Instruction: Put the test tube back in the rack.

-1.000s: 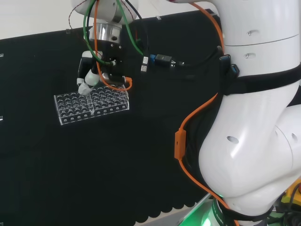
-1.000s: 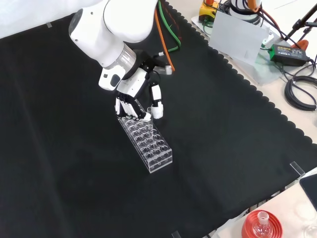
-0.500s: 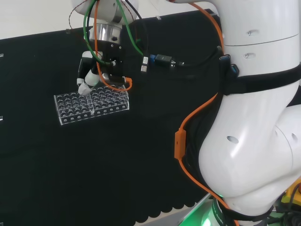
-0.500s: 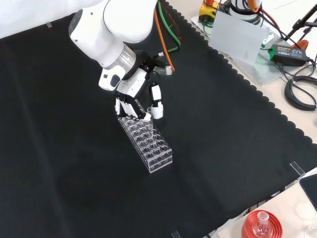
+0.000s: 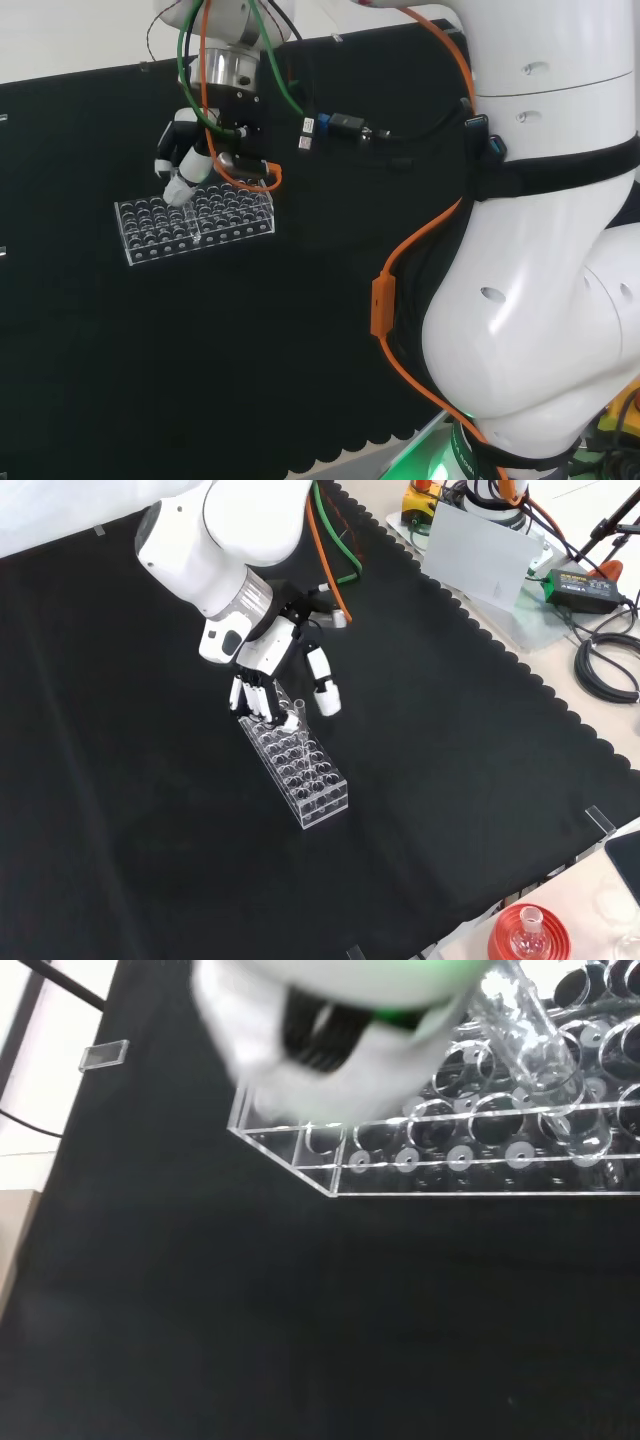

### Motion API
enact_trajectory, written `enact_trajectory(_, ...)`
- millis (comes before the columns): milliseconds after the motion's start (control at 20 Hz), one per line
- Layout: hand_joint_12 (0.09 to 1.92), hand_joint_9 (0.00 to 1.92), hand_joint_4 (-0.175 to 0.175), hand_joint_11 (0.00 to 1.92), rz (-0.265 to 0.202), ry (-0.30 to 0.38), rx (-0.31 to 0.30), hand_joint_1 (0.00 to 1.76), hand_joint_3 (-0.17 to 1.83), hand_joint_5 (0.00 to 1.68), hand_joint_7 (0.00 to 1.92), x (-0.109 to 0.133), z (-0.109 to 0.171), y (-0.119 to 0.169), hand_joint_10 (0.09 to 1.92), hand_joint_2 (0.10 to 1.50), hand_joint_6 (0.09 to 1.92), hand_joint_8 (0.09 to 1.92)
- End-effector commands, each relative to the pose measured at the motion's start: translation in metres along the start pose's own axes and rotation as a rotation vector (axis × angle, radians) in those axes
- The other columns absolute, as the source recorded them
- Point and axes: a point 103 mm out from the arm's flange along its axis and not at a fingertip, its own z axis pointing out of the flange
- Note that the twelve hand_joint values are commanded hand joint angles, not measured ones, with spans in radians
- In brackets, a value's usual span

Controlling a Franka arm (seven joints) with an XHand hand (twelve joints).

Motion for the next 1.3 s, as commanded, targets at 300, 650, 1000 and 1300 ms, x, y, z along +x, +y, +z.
enact_trajectory(300,1.56,0.62,0.063,0.14,-0.056,0.005,-0.062,1.16,0.77,0.5,0.73,0.004,-0.012,-0.013,0.86,0.46,0.89,0.79)
enact_trajectory(650,1.57,0.59,0.064,0.12,-0.071,-0.069,-0.15,1.16,0.77,0.5,0.71,0.027,-0.079,-0.039,0.87,0.46,0.87,0.79)
enact_trajectory(1000,1.57,0.58,0.065,0.11,-0.096,-0.127,-0.243,1.16,0.77,0.5,0.7,0.045,-0.126,-0.077,0.87,0.46,0.86,0.79)
enact_trajectory(1300,1.58,0.56,0.067,0.09,-0.092,-0.163,-0.322,1.15,0.77,0.5,0.69,0.056,-0.159,-0.107,0.88,0.46,0.85,0.79)
